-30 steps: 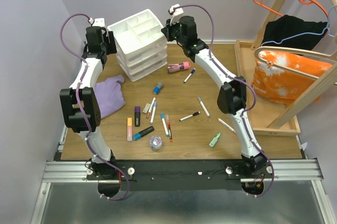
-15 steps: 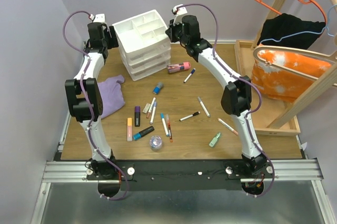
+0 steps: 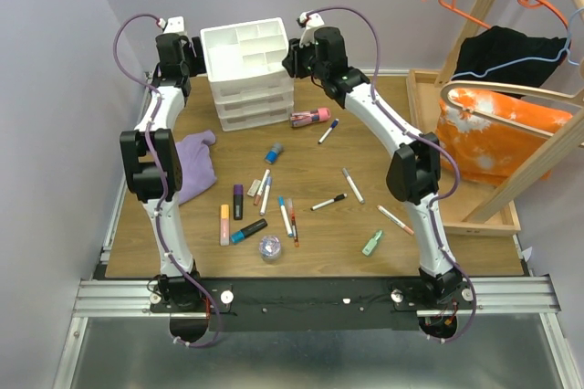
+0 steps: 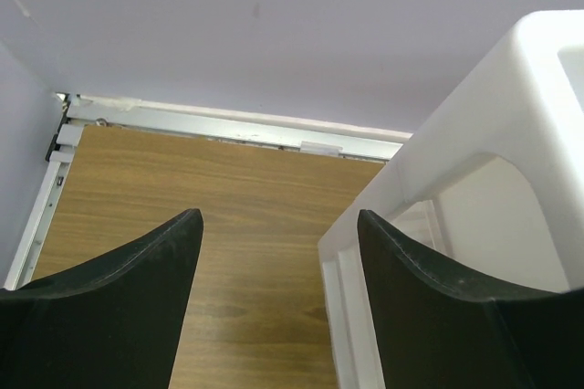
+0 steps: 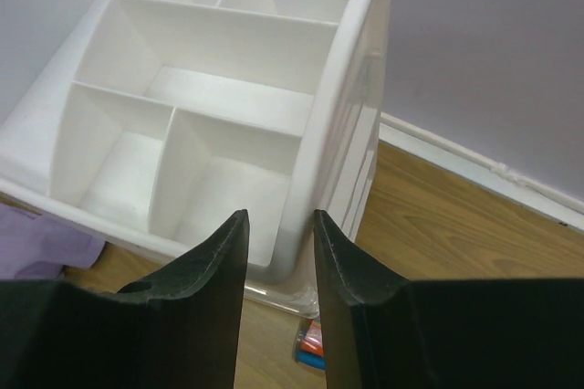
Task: Sort the stationery into containers
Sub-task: Move the storage box to the center of the board.
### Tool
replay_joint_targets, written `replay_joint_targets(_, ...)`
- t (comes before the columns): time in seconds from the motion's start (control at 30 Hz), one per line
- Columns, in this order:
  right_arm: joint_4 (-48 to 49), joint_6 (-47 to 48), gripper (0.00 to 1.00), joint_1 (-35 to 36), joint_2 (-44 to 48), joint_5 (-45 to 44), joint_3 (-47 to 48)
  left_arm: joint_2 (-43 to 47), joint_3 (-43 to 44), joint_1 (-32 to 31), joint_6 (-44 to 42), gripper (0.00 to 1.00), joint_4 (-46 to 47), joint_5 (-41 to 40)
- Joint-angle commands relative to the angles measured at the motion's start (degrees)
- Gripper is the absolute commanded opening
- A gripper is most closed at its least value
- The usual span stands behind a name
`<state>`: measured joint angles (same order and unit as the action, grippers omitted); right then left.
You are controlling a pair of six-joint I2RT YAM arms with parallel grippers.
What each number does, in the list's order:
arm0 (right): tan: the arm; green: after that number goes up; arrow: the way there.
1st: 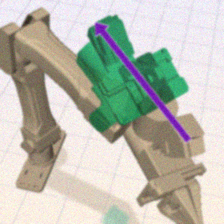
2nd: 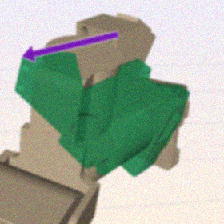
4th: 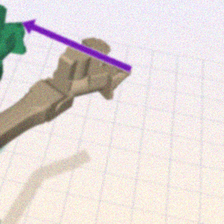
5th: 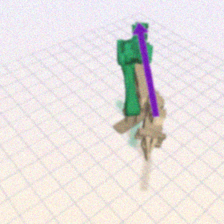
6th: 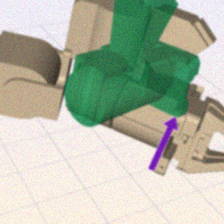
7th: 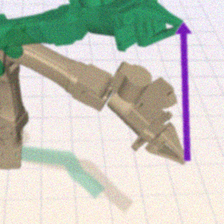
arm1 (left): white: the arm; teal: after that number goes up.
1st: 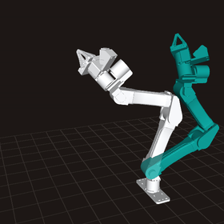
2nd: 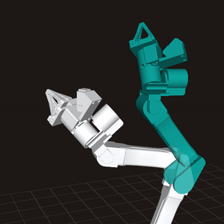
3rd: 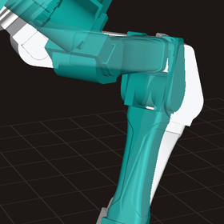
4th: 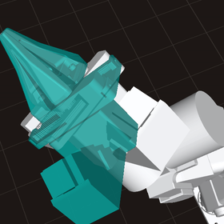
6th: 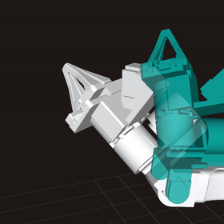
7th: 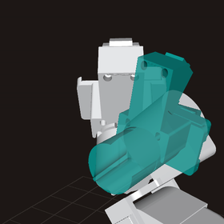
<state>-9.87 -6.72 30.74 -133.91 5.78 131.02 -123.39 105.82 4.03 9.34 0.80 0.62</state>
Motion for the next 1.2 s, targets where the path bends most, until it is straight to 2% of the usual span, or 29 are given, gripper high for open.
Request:
replay_joint_targets(0.0, -4.3, -4.4, 0.41, 2.2, 0.8, 7.7, 1.0, -1.4, 2.5, -2.4, -0.9, 0.79, 3.2, 0.5)
replay_joint_targets(0.27, -5.2, -4.4, 0.44, 2.2, 2.7, 5.7, -0.2, -0.4, 2.7, -2.3, -2.0, 0.80, 2.3, -3.5)
replay_joint_targets(0.4, -6.3, -3.9, 0.47, 2.1, 6.8, 3.4, -1.7, 4.6, -1.3, -0.5, -0.2, 0.80, 0.1, -3.9)
replay_joint_targets(0.5, -6.3, -4.5, 0.48, 2.0, 11.7, 2.3, -7.1, 10.8, -7.3, 1.2, 1.8, 0.80, 0.4, -2.6)
replay_joint_targets(0.67, -7.8, -9.3, 0.51, 0.5, 15.1, 0.7, -10.5, 19.0, -14.0, 2.2, 2.3, 0.80, 0.6, -2.6)
replay_joint_targets(0.77, -8.7, -13.0, 0.53, -0.7, 15.4, -3.2, -10.2, 21.7, -17.5, 2.2, 2.1, 0.80, 0.3, -3.6)
replay_joint_targets(0.93, -14.6, -27.4, 0.57, -6.2, 15.8, -10.0, -11.0, 28.4, -22.3, 2.3, 0.4, 0.81, -5.6, -5.8)
replay_joint_targets(1.07, -16.7, -31.7, 0.61, -10.3, 15.6, -8.0, -16.8, 36.0, -30.0, 2.2, -4.4, 0.82, -9.5, -0.6)
replay_joint_targets(1.1, -18.2, -32.1, 0.61, -11.0, 15.2, -8.0, -17.0, 37.6, -31.7, 2.2, -5.8, 0.81, -10.5, 5.1)
replay_joint_targets(1.17, -18.0, -31.3, 0.62, -12.2, 14.8, -7.1, -18.2, 42.3, -36.5, 1.1, -10.5, 0.78, -13.1, 9.9)
